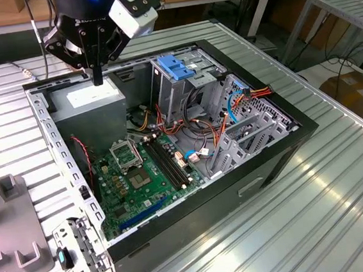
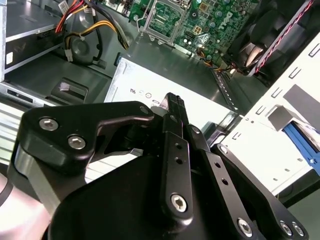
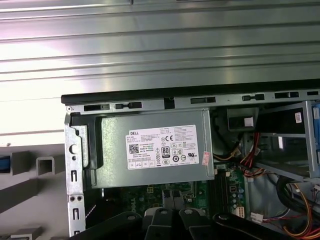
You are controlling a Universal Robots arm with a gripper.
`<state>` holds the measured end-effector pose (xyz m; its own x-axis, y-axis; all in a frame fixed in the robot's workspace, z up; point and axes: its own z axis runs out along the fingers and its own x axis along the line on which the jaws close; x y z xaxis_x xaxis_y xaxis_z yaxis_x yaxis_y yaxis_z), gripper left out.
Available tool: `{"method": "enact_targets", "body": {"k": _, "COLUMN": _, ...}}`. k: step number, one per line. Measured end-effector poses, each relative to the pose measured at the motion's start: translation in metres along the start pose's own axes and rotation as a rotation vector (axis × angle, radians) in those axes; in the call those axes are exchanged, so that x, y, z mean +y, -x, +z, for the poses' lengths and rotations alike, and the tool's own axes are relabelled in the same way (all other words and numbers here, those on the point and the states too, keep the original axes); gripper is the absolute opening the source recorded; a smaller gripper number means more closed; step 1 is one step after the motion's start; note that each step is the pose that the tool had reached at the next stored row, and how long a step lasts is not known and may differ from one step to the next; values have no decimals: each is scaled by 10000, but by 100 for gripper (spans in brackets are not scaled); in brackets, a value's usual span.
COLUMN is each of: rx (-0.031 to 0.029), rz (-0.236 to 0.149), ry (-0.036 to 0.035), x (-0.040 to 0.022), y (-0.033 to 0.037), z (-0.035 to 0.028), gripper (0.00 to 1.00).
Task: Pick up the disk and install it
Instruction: 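Reach for the disk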
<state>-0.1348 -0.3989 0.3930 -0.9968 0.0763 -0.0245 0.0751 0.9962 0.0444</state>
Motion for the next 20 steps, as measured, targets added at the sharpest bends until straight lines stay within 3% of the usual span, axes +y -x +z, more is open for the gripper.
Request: {"method": "enact_targets", "body": {"k": 20, "rx": 0, "rz": 0, "ry": 0, "x": -7, "y": -88, "z": -1, "gripper": 11}}
